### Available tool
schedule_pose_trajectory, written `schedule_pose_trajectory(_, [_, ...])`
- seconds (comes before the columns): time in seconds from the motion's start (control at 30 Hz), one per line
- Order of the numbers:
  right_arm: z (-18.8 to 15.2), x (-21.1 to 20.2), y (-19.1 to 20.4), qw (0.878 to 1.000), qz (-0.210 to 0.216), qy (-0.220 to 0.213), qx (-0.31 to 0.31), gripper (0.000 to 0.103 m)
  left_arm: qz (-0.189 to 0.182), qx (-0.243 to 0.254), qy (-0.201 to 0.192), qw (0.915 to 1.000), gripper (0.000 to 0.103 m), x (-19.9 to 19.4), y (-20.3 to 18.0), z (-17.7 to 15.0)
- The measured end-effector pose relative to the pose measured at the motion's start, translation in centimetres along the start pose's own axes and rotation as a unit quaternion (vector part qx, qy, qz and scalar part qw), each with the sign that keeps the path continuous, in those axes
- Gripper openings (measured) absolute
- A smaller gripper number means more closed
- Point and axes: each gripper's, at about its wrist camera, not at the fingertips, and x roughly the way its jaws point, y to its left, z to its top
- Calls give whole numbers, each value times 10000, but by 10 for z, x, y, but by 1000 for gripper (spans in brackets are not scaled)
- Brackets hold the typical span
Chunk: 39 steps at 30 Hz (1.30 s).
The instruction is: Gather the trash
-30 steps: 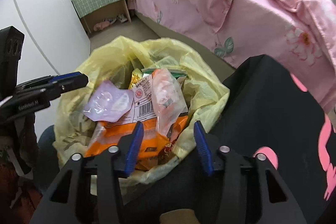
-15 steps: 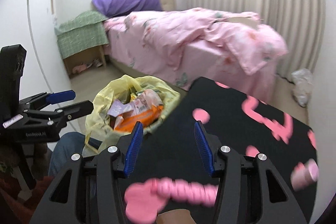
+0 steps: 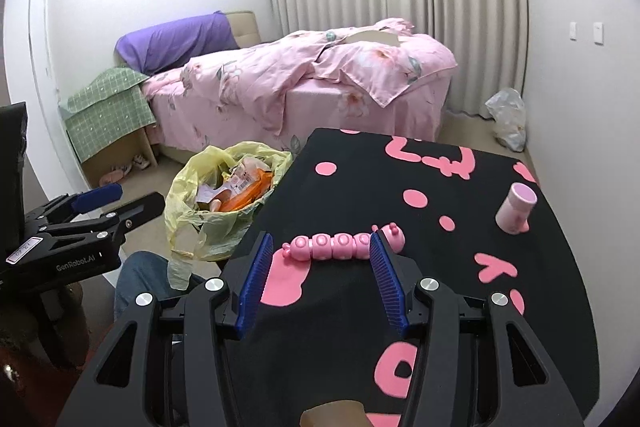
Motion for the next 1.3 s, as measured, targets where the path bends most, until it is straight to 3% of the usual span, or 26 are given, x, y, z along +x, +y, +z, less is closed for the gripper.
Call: schedule_pose_trajectory(1.3, [-6, -7, 1, 9999, -78, -72, -5, 48, -1, 99, -38, 9999, 85, -8, -12, -4])
